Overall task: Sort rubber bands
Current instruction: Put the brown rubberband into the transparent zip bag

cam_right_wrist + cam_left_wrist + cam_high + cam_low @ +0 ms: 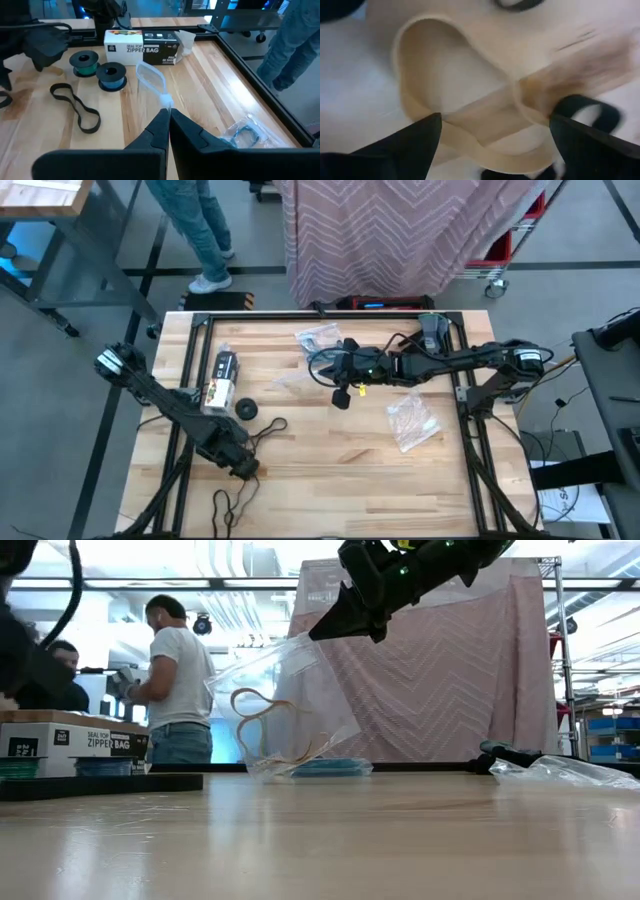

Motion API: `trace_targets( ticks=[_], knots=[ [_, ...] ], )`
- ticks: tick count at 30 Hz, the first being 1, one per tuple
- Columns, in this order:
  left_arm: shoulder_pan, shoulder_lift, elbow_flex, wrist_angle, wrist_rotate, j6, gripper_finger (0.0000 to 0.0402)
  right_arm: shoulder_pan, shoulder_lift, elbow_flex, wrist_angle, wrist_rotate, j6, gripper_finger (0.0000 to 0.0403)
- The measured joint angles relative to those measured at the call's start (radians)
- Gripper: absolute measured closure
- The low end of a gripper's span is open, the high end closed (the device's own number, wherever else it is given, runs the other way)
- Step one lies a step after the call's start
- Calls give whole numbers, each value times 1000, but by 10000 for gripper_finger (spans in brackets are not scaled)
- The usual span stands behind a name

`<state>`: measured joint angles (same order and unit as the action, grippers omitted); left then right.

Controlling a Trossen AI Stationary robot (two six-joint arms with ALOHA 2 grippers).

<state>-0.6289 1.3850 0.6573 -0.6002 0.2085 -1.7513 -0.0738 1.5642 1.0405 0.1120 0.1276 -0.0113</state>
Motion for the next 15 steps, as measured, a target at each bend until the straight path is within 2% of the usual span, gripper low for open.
trace_targets(
  ticks=[4,8,11,15],
  knots=[
    [-1,9,-10,-1,79,-14,39,-2,0,0,0,0,-3,403],
    [-2,0,30,-38,60,-16,40,-3,0,0,-1,0,-8,403],
    [-7,0,91,-150,14,-19,46,-6,0,0,0,0,-8,403],
    [-21,11,142,-278,18,-44,54,-6,0,0,0,0,-8,403]
  ],
)
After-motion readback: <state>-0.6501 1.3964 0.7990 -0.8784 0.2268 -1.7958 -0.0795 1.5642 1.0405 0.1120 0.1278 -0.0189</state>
